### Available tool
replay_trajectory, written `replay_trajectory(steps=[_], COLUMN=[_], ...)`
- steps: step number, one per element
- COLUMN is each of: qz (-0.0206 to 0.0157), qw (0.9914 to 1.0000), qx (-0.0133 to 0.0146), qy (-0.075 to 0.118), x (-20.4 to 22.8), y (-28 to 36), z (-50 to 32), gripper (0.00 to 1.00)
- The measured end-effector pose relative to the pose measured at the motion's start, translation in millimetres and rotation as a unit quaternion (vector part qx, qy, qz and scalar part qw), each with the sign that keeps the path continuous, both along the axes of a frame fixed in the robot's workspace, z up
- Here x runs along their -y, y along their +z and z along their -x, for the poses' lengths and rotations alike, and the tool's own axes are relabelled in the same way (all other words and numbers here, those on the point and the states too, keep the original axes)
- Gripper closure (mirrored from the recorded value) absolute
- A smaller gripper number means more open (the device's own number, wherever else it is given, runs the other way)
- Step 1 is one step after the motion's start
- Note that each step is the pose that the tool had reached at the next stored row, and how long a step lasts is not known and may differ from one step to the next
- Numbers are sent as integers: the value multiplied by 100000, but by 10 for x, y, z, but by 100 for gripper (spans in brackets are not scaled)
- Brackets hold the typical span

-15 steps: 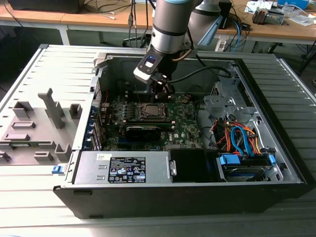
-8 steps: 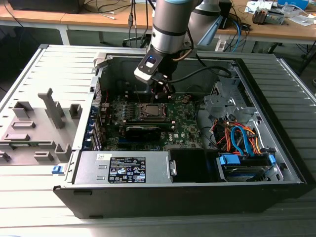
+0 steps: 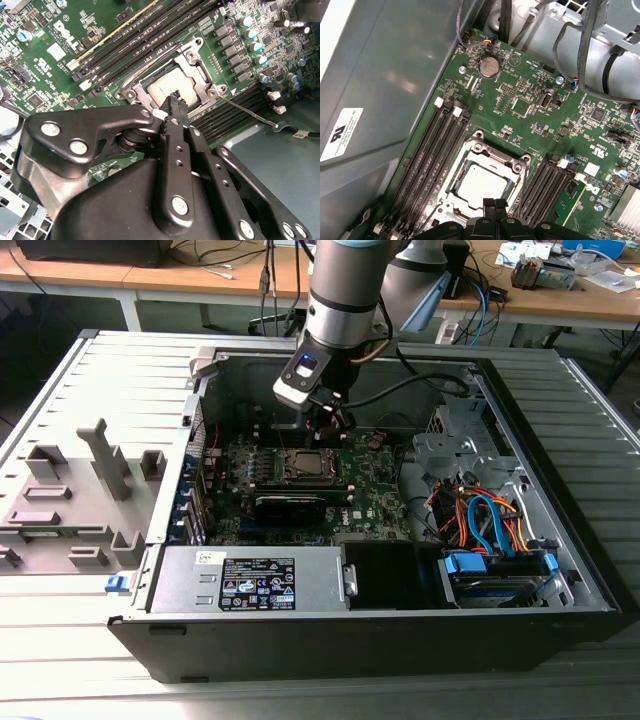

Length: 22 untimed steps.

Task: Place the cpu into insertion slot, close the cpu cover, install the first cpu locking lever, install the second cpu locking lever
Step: 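Install the first cpu locking lever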

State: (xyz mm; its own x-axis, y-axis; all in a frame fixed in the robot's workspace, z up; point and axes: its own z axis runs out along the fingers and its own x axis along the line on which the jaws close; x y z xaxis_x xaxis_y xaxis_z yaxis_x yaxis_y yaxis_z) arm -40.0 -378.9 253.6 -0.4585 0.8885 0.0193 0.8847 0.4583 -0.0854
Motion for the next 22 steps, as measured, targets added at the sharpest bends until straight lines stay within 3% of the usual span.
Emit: replay_trajectory(steps=[3, 7, 22], qz=[2, 0, 4], qw=[99999, 99960, 99867], qx=[2, 1, 1], qy=[465, 2825, 5146], x=[0, 0, 0], y=[0, 0, 0], z=[0, 0, 0], gripper=[89, 89, 89])
